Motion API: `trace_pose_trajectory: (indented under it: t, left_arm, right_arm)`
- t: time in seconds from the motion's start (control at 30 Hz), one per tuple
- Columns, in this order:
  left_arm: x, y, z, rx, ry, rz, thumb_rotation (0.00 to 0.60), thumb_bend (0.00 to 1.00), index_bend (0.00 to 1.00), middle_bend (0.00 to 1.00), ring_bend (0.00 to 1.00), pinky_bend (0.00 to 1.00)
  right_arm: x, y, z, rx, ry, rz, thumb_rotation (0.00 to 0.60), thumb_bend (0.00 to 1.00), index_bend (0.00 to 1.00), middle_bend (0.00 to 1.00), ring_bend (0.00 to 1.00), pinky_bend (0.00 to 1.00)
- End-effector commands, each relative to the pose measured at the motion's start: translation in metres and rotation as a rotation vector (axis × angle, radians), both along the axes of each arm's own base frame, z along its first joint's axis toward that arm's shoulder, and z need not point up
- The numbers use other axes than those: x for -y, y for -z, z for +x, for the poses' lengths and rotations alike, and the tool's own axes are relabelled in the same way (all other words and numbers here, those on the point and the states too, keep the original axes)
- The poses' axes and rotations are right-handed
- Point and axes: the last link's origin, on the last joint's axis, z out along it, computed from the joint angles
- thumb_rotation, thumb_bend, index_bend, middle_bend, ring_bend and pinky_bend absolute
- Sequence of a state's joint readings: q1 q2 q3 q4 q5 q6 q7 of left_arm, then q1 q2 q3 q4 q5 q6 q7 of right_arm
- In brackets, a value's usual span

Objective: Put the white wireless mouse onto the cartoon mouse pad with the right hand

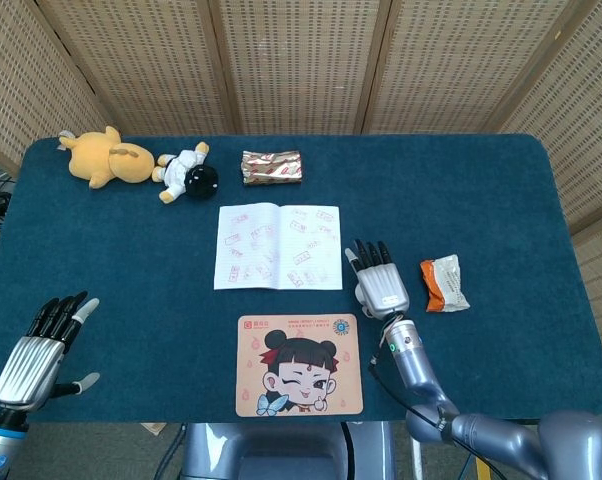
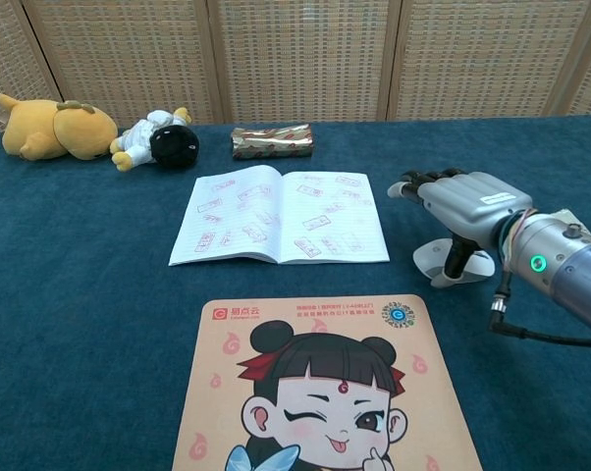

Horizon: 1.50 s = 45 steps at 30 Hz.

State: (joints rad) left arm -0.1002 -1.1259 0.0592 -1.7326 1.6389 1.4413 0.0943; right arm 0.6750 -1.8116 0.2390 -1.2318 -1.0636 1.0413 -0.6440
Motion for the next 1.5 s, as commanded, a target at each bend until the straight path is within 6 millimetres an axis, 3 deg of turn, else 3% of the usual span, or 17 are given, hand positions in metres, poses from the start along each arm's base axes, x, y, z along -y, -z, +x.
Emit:
trace_pose_trajectory:
  t: [0.03, 0.27, 0.47, 0.83, 1.07, 1.5]
  left_arm:
    - [0.0, 0.0, 0.0, 0.0, 0.0, 0.0, 0.6, 0.06, 0.0, 0.0, 0.0, 0.0]
    - [0.0, -0.001, 0.0, 0.003, -0.001, 0.001, 0.6, 0.06, 0.0, 0.0, 0.0, 0.0]
    - [0.0, 0.0, 0.0, 0.004, -0.001, -0.008, 0.6, 0.06, 0.0, 0.0, 0.0, 0.0]
    - [0.002, 0.0, 0.002, 0.018, 0.004, -0.019, 0.6, 0.06, 0.0, 0.0, 0.0, 0.0]
    - [0.003, -0.003, 0.004, 0.026, 0.016, -0.009, 0.6, 0.06, 0.0, 0.0, 0.0, 0.0]
    - [0.002, -0.001, 0.002, 0.024, 0.012, -0.022, 0.6, 0.06, 0.0, 0.0, 0.0, 0.0]
  right_arm:
    - [0.002, 0.0, 0.002, -0.002, -0.002, 0.001, 0.6, 0.0, 0.0, 0.0, 0.0, 0.0]
    - [0.003, -0.002, 0.006, -0.014, -0.004, -0.002, 0.6, 0.0, 0.0, 0.0, 0.0, 0.0]
    - [-0.011, -0.008, 0.003, -0.03, -0.021, -0.003, 0.6, 0.0, 0.0, 0.0, 0.0, 0.0]
    - [-0.025, -0.031, 0.002, -0.043, 0.005, -0.003, 0.6, 0.0, 0.12, 0.0, 0.0, 0.0]
    - [-0.02, -0.038, 0.009, -0.078, 0.066, 0.036, 0.6, 0.0, 0.18, 0.0, 0.0, 0.0]
    - [-0.001, -0.031, 0.017, -0.129, 0.103, 0.05, 0.6, 0.0, 0.21, 0.0, 0.0, 0.0]
